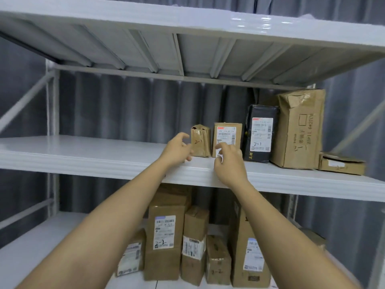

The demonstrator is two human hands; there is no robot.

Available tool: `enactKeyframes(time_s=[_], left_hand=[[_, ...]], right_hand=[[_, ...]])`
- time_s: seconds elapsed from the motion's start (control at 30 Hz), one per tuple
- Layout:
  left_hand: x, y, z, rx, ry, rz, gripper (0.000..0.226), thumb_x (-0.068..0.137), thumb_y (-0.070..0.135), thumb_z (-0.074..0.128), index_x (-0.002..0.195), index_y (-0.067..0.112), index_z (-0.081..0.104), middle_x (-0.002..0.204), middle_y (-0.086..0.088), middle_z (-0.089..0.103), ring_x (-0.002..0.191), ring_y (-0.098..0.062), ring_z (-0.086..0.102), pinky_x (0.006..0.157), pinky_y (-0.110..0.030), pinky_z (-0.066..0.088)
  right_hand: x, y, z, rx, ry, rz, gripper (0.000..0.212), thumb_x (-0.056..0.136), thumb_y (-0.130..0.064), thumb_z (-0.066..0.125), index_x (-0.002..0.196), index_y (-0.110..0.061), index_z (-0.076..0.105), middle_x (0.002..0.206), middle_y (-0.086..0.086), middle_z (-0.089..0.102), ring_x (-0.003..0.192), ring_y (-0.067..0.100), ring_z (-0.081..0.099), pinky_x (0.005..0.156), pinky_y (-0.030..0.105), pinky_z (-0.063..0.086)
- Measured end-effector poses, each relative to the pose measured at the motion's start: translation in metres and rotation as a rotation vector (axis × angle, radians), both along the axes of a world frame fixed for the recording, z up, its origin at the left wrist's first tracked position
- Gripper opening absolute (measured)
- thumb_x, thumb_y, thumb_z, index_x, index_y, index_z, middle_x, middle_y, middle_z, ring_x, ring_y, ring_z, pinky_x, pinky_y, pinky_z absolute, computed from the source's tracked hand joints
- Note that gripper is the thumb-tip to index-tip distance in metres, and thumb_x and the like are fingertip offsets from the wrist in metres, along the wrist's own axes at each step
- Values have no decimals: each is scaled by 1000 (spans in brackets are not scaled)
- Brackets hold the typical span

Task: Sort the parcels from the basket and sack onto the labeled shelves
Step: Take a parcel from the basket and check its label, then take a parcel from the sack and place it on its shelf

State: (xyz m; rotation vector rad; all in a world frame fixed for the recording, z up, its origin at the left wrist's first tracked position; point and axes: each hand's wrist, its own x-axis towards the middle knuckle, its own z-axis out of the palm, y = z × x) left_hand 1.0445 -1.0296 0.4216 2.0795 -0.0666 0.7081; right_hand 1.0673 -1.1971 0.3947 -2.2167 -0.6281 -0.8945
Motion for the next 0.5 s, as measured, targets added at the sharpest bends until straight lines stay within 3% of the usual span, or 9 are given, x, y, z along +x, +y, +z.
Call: enactKeyframes(time_s=[0.1, 0.27, 0.4, 0.5], left_hand=[[-31, 7, -27, -57, -45, 31, 29, 98, 20, 44, 127, 22, 49, 84, 2, 68, 69, -13, 62, 65, -26, 47], [-84, 40, -91, -165, 17, 111, 22, 97, 20, 47, 118, 19, 55, 77, 0, 69, 61, -12, 60, 63, -26, 48], [-129, 83, -153, -261, 119, 268, 23, 98, 14, 45, 119, 15, 55, 78, -2, 69, 63, -12, 61, 68, -26, 52], [-169, 119, -206, -385, 216, 372, 22, 97, 11, 41, 114, 15, 55, 78, -4, 67, 54, -8, 58, 53, -20, 45]], right_hand=[[-17, 16, -25, 44, -24, 72, 25, 93, -11, 50, 117, -18, 56, 112, 0, 53, 109, 17, 46, 86, 28, 42], [-52, 54, -75, 2, 17, 245, 20, 93, -12, 51, 111, -17, 58, 98, -5, 50, 94, 15, 51, 73, 28, 40], [-82, 95, -120, -53, 125, 359, 21, 93, -11, 50, 110, -18, 60, 99, -6, 51, 95, 17, 53, 79, 29, 44], [-111, 127, -158, -119, 205, 437, 20, 93, -10, 51, 109, -16, 62, 101, -4, 53, 99, 18, 52, 83, 29, 43]])
